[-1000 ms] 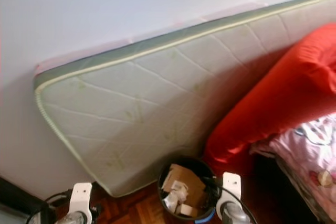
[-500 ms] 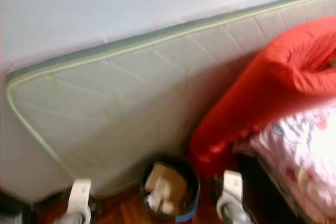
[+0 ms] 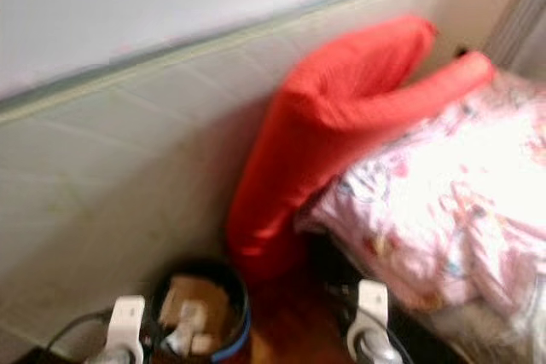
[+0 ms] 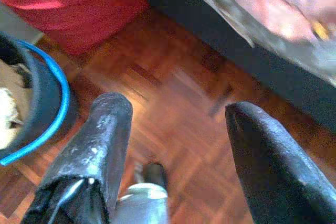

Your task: Clean up the room

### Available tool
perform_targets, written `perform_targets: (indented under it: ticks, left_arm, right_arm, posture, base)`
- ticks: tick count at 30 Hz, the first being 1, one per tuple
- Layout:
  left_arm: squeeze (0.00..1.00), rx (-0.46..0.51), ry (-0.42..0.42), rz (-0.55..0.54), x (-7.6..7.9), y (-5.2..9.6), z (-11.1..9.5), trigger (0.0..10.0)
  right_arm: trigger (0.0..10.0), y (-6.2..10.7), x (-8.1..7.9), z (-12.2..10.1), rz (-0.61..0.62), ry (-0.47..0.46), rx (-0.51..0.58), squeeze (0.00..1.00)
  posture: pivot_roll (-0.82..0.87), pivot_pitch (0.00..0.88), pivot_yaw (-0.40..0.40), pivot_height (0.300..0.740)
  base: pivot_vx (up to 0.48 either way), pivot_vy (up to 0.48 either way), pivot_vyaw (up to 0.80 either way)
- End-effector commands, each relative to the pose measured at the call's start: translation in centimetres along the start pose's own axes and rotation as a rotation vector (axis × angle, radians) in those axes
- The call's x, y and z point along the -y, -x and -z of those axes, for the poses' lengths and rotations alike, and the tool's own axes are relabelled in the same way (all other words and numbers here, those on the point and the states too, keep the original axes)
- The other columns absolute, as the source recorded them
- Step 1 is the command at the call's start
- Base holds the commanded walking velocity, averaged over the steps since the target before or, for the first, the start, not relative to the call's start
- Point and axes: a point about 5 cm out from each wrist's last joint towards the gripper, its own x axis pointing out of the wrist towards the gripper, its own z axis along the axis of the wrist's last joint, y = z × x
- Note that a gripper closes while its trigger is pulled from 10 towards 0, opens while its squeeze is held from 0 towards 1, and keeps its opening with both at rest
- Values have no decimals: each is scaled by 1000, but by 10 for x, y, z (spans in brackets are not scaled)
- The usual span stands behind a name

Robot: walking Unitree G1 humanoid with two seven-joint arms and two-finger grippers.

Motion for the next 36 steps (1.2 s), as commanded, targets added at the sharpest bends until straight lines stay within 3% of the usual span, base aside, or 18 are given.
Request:
perform_targets:
  ticks: [1, 36]
  left_arm:
    - [0, -3, -14, 14, 5, 0, 0, 10000]
    - [0, 3, -6, 18, 6, 0, -1, 10000]
  right_arm:
    - [10000, 0, 6, -2, 17, -1, 5, 0]
    - [10000, 0, 6, -4, 18, -12, 24, 0]
  posture:
    - [-54, 0, 23, 733]
    - [-52, 0, 15, 733]
  base:
    - [0, -337, -644]
    - [0, -324, -18]
